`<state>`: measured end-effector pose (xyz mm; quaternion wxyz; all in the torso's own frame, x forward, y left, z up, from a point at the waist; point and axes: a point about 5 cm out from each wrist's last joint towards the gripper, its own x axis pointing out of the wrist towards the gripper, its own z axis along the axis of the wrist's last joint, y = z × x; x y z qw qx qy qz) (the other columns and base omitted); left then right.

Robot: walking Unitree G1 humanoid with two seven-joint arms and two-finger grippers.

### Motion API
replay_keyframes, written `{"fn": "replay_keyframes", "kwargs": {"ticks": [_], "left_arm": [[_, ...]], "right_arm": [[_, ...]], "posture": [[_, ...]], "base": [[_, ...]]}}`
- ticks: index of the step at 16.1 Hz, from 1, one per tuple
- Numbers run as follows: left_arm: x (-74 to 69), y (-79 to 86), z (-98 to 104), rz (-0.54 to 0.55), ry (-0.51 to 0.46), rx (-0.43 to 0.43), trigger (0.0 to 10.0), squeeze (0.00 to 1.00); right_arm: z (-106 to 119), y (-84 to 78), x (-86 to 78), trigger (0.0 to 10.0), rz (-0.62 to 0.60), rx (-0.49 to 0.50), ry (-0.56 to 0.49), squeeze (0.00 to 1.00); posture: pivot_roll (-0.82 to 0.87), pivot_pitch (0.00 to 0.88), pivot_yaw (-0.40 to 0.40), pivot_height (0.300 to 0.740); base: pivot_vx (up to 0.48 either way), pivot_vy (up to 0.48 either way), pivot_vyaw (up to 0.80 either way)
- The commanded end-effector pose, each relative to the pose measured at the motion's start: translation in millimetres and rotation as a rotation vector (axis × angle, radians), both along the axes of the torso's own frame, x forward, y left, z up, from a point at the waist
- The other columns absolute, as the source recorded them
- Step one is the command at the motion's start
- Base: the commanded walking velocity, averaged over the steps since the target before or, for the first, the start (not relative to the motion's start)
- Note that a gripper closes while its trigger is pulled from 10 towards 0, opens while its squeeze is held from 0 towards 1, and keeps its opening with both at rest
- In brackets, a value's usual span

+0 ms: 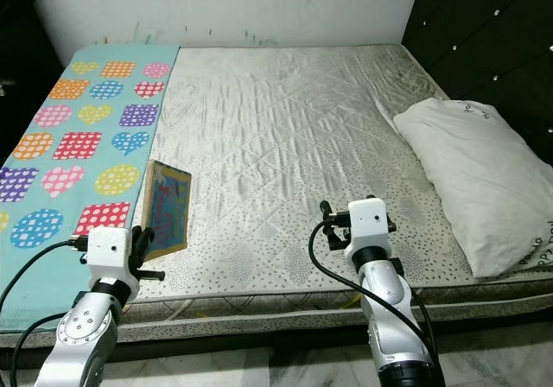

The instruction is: Clean up the room

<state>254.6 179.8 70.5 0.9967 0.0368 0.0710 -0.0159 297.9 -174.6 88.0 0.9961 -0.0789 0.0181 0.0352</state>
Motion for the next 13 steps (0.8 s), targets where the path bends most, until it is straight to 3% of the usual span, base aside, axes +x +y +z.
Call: {"fn": "replay_keyframes", "kwargs": {"ticks": [1,3,7,8,9,10,13], "left_arm": [[4.0,0.6,9.1,0.005,-0.056,0.008,10.0,0.0],[4.8,0.6,9.2,0.008,-0.058,0.008,10.0,0.0],[6.9,-0.4,9.2,0.008,-0.06,0.008,10.0,0.0],[7.0,-0.3,9.3,0.01,-0.062,0.008,10.0,0.0],[7.3,-0.3,9.3,0.014,-0.063,0.007,10.0,0.0],[7.0,-0.4,8.5,0.015,-0.06,-0.018,10.0,0.0],[7.2,-0.2,8.6,0.012,-0.06,-0.014,10.0,0.0]], "right_arm": [[-1.5,-2.5,0.0,4.9,-0.014,-0.002,0.005,0.0],[-1.8,-2.4,-0.2,0.0,-0.013,0.009,0.006,0.0],[-1.8,-2.3,1.3,0.0,-0.011,0.016,0.009,0.0],[-1.8,-0.9,1.4,10.0,0.003,0.031,0.013,0.0],[-1.6,0.3,1.6,10.0,0.017,0.049,0.015,0.0],[0.1,2.9,0.2,10.0,0.045,0.073,0.005,1.0],[1.5,5.2,0.4,10.0,0.052,0.085,0.0,1.0]], "posture": [[-0.12,0.084,0.012,0.74],[-0.12,0.084,0.011,0.74],[-0.12,0.08,0.009,0.74],[-0.12,0.08,0.008,0.74],[-0.12,0.08,0.006,0.74],[-0.12,0.08,0.006,0.74],[-0.12,0.083,0.005,0.74]], "base": [[0.0,0.0,0.0],[0.0,0.0,0.0],[0.0,0.0,0.0],[0.0,0.0,0.0],[0.0,0.0,0.0],[0.0,0.0,0.0],[0.0,0.0,0.0]]}}
